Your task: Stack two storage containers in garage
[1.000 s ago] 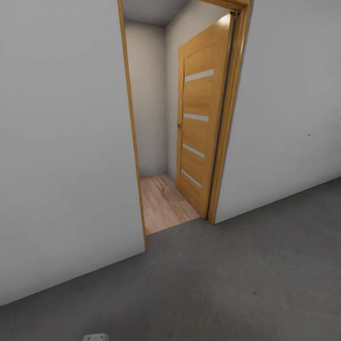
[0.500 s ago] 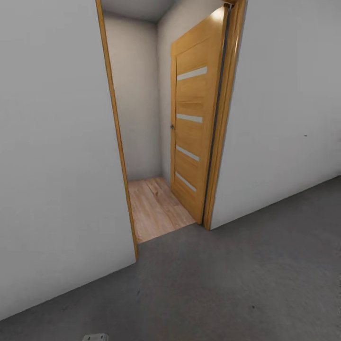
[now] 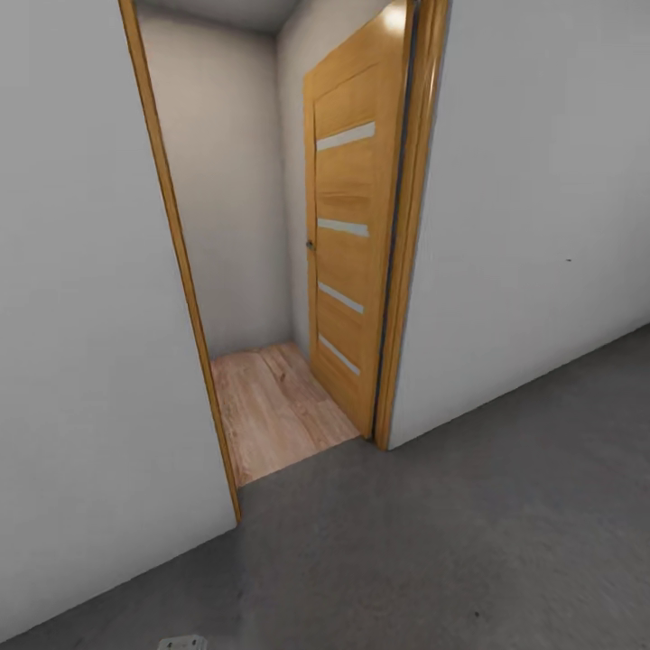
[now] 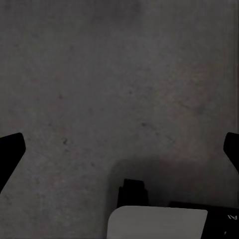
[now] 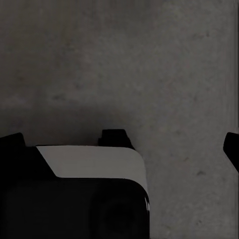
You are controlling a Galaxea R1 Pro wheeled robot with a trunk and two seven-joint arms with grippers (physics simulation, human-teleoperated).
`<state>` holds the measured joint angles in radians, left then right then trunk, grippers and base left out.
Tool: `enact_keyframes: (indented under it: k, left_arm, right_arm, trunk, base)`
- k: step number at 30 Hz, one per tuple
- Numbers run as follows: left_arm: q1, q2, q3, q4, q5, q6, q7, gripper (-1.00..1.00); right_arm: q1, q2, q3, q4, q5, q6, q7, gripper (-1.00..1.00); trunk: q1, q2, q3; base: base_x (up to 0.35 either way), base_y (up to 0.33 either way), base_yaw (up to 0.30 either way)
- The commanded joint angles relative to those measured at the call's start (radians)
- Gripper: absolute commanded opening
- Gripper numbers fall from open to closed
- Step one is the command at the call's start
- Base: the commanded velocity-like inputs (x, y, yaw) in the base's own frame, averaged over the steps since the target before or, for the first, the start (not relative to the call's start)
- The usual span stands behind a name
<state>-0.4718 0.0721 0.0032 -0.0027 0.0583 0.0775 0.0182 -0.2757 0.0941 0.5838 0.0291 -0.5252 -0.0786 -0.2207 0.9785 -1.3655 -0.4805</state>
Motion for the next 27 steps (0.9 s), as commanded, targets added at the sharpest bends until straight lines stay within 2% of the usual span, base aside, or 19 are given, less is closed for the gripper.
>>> enact_keyframes:
  k: [1, 27]
  left_arm:
    - [-0.001, 0.000, 0.000, 0.000, 0.006, 0.004, 0.002, 1.00]
    - [-0.001, 0.002, 0.000, 0.000, 0.006, 0.004, 0.002, 1.00]
  right_arm:
    - [-0.001, 0.001, 0.008, 0.003, -0.010, -0.006, 0.000, 1.00]
    - [-0.002, 0.000, 0.008, 0.003, -0.010, -0.006, 0.003, 1.00]
  trunk:
    - [0.001, -0.001, -0.001]
    - [0.001, -0.001, -0.001]
  base:
    - [0.298, -0.092, 0.000]
    - [0.299, -0.091, 0.000]
